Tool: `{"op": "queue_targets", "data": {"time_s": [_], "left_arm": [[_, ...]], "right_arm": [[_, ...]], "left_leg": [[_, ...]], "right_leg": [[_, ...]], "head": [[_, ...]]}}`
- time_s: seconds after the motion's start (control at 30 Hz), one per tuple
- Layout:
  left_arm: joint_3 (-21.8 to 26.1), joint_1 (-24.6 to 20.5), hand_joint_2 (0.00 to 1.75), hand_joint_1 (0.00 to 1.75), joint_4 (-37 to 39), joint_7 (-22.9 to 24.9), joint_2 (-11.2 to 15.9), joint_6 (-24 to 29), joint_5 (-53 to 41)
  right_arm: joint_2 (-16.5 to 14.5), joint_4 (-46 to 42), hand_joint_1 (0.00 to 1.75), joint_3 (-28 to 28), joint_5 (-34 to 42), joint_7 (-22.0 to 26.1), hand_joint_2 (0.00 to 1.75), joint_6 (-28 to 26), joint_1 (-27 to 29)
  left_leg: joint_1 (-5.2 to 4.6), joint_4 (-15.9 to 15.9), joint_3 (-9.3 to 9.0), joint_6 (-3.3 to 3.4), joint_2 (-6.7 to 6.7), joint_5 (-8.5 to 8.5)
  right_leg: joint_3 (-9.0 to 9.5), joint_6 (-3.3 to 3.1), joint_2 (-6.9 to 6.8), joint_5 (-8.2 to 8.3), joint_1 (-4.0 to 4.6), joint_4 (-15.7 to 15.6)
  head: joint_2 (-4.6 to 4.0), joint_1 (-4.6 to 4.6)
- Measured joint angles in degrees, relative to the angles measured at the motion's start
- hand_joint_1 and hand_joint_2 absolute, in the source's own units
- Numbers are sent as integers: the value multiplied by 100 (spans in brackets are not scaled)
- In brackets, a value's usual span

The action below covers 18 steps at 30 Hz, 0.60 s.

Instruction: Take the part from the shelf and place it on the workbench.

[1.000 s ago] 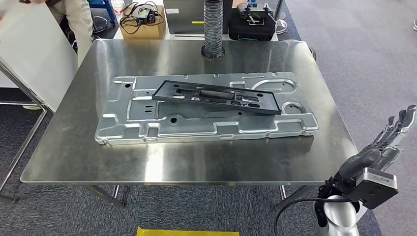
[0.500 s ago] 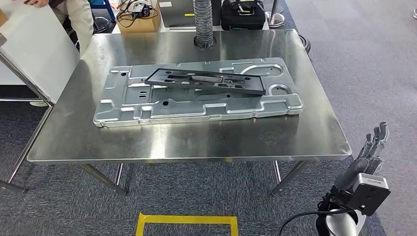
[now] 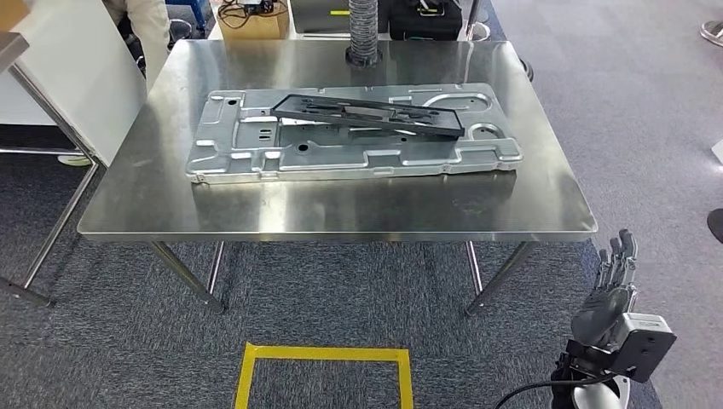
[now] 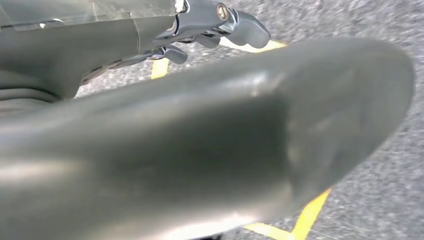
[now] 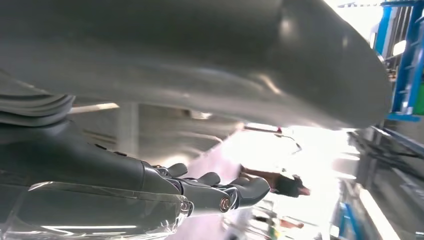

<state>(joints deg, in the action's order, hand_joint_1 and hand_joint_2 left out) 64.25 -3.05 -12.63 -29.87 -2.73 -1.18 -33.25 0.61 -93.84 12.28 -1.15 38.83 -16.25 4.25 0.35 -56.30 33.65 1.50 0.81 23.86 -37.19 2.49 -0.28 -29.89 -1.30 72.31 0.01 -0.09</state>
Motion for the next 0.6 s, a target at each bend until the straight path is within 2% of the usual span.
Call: {"op": "queue_targets", "data": {"time_s": [0.03, 0.07, 0.1, 0.13, 0.17, 0.2, 0.23, 0.27, 0.3, 0.37, 0.4, 0.43, 0.47, 0.5, 0.53, 0.57, 0.6], "left_arm": [[3, 0, 0, 0, 0, 3, -9, -5, -10], [7, 3, 0, 0, 0, 5, -17, -10, -19], [11, 7, 0, 0, 0, 7, -25, -14, -28], [17, 10, 0, 0, 0, 9, -29, -18, -34], [23, 14, 0, 0, 0, 11, -34, -22, -40], [29, 17, 0, 0, 0, 15, -37, -26, -46], [35, 18, 0, 0, 0, 18, -38, -28, -56], [41, 20, 0, 0, 0, 23, -43, -29, -67], [48, 21, 0, 0, 0, 30, -49, -29, -76], [70, 15, 0, 0, 0, 49, -62, -31, -87], [85, 7, 0, 0, 0, 58, -65, -30, -89], [103, -2, 0, 0, 0, 66, -66, -29, -89], [119, -11, 0, 0, 0, 74, -66, -28, -89], [133, -18, 0, 0, 0, 82, -67, -25, -89], [145, -27, 0, 0, 0, 91, -69, -19, -89], [156, -41, 0, 0, 0, 99, -70, -14, -90], [167, -62, 0, 0, 0, 105, -73, -9, -93]], "right_arm": [[-1, 25, 0, 61, 148, -4, 0, 135, 1], [-2, 47, 0, 124, 286, -12, 0, 259, -6], [-7, 69, 0, 187, 400, -22, 0, 361, -12], [-14, 94, 0, 256, 487, -35, 0, 442, -18], [-22, 128, 0, 331, 538, -56, 0, 497, -20], [-33, 173, 0, 414, 564, -82, 0, 537, -18], [-43, 234, 0, 510, 567, -120, 0, 572, -20], [-54, 307, 0, 610, 554, -165, 0, 604, -24], [-67, 392, 0, 707, 524, -207, 0, 637, -29], [-92, 601, 0, 893, 419, -288, 0, 705, -40], [-105, 739, 0, 983, 346, -323, 0, 736, -49], [-117, 899, 0, 1076, 265, -356, 0, 762, -60], [-129, 1083, 0, 1174, 167, -385, 0, 772, -76], [-139, 1290, 0, 1268, 60, -413, 0, 770, -103], [-146, 1520, 0, 1360, -61, -458, 0, 754, -143], [-149, 1783, 0, 1448, -188, -511, 0, 738, -203], [-142, 2097, 0, 1540, -297, -568, 0, 741, -283]], "left_leg": [[1, -47, 94, -21, 13, -48], [-3, -100, 172, -46, 26, -84], [-9, -139, 221, -80, 43, -119], [-13, -166, 250, -118, 61, -158], [-14, -171, 266, -156, 85, -202], [-9, -159, 275, -198, 111, -250], [4, -175, 302, -234, 112, -226], [14, -256, 346, -265, 94, -96], [23, -443, 412, -289, 60, 147], [29, -1108, 561, -310, -5, 781], [28, -1462, 602, -308, -19, 976], [24, -1707, 585, -296, -27, 1023], [17, -1777, 480, -272, -31, 927], [2, -1649, 276, -234, -36, 756], [-19, -1338, -18, -185, -48, 610], [-43, -893, -357, -126, -64, 582], [-62, -456, -651, -84, -78, 635]], "right_leg": [[310, 9, -48, 100, -12, -361], [649, 10, -105, 91, -5, -823], [906, -16, -157, 16, 10, -1206], [1069, -56, -191, -72, 30, -1479], [1108, -110, -183, -113, 54, -1596], [1064, -172, -162, -80, 61, -1603], [1009, -222, -142, -16, 62, -1607], [941, -269, -121, 57, 60, -1613], [856, -310, -103, 140, 59, -1622], [661, -359, -53, 299, 79, -1618], [556, -369, -23, 380, 97, -1612], [450, -373, 8, 457, 116, -1601], [343, -373, 38, 531, 134, -1585], [240, -371, 62, 600, 150, -1564], [151, -368, 84, 664, 162, -1544], [80, -357, 102, 726, 177, -1526], [34, -341, 114, 785, 185, -1517]], "head": [[0, 1], [0, 5], [0, 2], [0, 6], [-1, 6], [-1, 6], [-1, 10], [-1, 5], [-1, -2], [-1, -16], [-1, -19], [-1, -19], [-1, -21], [-1, -20], [-1, -22], [0, -21], [-1, -18]]}}
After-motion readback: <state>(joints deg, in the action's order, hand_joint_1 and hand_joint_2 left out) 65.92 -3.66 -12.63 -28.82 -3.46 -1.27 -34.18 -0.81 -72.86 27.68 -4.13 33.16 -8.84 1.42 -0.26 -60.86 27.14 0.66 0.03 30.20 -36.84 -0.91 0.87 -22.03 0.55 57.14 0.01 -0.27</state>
